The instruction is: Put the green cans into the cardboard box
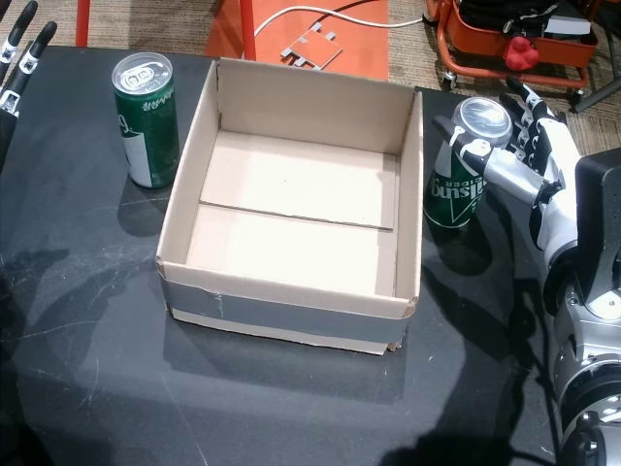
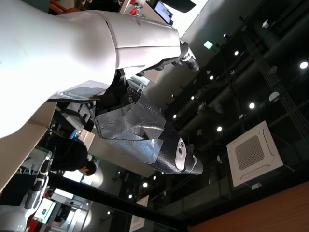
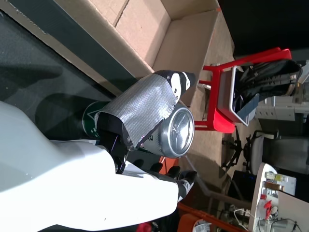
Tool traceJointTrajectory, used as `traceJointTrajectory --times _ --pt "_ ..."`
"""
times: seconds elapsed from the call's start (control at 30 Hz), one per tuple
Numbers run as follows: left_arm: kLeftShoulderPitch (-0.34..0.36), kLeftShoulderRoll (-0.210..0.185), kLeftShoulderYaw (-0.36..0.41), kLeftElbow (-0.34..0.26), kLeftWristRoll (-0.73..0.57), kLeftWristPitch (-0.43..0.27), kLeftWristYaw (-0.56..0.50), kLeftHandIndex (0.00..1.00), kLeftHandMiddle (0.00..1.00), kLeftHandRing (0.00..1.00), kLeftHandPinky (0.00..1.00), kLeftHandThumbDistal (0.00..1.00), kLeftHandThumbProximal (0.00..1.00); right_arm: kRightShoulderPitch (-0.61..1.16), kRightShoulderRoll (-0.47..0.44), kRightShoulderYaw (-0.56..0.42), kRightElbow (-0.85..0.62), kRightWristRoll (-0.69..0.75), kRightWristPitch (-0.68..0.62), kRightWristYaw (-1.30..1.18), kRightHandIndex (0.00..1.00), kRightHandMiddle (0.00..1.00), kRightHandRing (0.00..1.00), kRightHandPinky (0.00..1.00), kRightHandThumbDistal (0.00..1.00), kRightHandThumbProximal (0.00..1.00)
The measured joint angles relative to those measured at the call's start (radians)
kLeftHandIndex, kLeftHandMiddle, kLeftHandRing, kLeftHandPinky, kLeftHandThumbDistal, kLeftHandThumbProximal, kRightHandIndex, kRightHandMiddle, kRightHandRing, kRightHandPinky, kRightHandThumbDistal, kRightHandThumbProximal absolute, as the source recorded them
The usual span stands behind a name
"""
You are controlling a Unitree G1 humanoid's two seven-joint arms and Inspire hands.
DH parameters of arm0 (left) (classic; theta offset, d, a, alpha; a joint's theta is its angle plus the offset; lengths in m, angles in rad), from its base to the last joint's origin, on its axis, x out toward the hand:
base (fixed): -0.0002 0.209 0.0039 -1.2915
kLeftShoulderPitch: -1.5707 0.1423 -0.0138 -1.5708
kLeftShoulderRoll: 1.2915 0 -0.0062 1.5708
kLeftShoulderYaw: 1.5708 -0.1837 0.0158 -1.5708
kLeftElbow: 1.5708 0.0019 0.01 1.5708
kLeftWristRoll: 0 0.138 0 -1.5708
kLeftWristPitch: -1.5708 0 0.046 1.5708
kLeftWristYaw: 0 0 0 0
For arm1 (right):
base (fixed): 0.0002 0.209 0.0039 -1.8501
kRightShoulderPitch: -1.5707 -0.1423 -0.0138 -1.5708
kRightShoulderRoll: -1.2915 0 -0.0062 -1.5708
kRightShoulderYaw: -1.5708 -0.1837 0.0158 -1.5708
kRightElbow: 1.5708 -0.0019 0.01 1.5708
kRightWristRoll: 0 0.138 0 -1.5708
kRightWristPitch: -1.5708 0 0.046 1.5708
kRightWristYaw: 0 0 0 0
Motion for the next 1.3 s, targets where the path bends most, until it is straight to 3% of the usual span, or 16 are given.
traceJointTrajectory --times 0.33,0.47,0.63,0.73,1.07,1.3 --pt "0.000 0.000 0.008 0.000 -0.011 0.006 -0.013 0.88 0.96 1.00 0.94 1.00 0.27 0.000 0.000 -0.043 0.000 0.034 -0.009 0.043 0.87 0.88 0.88 0.89 1.00 0.35" --pt "0.000 0.000 0.017 0.000 -0.014 0.016 -0.013 0.90 0.96 1.00 0.94 1.00 0.29 0.000 0.000 -0.062 0.000 0.048 -0.009 0.061 0.87 0.87 0.87 0.88 0.93 0.33" --pt "0.000 0.000 0.024 0.000 -0.017 0.039 -0.017 0.91 0.97 1.00 0.93 1.00 0.27 0.000 0.000 -0.061 0.000 0.040 -0.009 0.048 0.84 0.86 0.86 0.87 0.90 0.34" --pt "0.000 0.001 0.026 0.000 -0.018 0.047 -0.024 0.91 0.97 1.00 0.95 1.00 0.31 0.000 -0.001 -0.057 0.000 0.028 -0.007 0.037 0.84 0.85 0.86 0.86 0.87 0.30" --pt "0.000 0.000 0.031 0.000 -0.018 0.039 -0.044 0.94 0.98 1.00 0.97 0.97 0.31 -0.003 -0.017 -0.027 0.001 -0.004 0.032 0.005 0.83 0.83 0.84 0.85 0.94 0.31" --pt "0.000 0.001 0.043 0.000 -0.019 0.042 -0.065 0.98 1.00 1.00 0.97 0.99 0.28 -0.005 -0.019 -0.021 0.002 -0.015 0.052 -0.015 0.83 0.83 0.82 0.84 0.90 0.30"
